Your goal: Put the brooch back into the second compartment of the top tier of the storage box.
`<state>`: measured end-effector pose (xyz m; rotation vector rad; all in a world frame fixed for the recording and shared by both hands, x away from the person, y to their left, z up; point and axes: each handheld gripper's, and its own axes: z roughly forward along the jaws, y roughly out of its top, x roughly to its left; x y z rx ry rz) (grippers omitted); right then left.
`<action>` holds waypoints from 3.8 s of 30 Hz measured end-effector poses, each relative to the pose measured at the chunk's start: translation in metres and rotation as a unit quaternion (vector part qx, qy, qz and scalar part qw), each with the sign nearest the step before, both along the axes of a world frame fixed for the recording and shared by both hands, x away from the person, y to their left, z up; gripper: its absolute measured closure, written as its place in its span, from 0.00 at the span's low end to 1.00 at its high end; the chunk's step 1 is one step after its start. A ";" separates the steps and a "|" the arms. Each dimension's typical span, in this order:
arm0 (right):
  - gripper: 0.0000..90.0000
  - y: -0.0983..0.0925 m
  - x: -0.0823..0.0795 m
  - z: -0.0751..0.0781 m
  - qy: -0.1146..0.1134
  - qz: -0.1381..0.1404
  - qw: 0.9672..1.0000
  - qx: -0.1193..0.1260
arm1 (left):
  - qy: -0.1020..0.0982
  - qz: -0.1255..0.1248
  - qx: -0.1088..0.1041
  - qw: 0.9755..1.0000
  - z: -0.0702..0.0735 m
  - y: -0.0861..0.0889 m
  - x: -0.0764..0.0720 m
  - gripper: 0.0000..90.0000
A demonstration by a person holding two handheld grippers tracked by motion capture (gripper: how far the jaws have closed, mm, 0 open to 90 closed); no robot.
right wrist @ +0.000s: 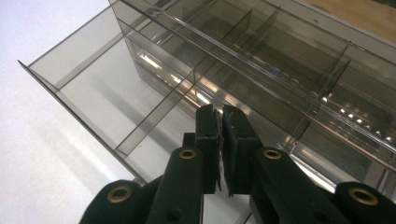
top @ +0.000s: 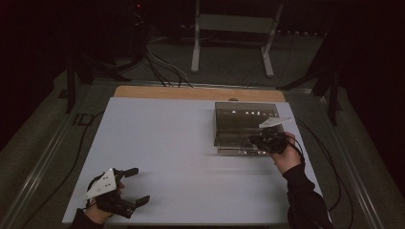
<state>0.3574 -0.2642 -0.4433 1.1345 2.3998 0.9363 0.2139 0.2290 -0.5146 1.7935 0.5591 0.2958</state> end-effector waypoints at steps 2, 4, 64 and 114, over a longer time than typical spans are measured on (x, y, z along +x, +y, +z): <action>0.95 0.000 0.001 -0.001 0.004 0.000 1.000 -0.001 | 0.000 0.000 0.001 1.000 0.000 0.000 0.000 0.01; 0.95 0.000 0.001 -0.001 0.004 -0.001 1.000 -0.001 | 0.000 0.000 0.001 1.000 0.000 0.000 0.000 0.01; 0.00 0.034 -0.038 0.062 -0.071 0.093 0.988 0.101 | -0.002 -0.002 -0.001 1.000 0.000 0.000 0.000 0.01; 0.00 0.022 -0.082 -0.026 -0.066 0.118 0.980 0.149 | -0.003 -0.005 -0.002 1.000 0.002 0.000 -0.002 0.01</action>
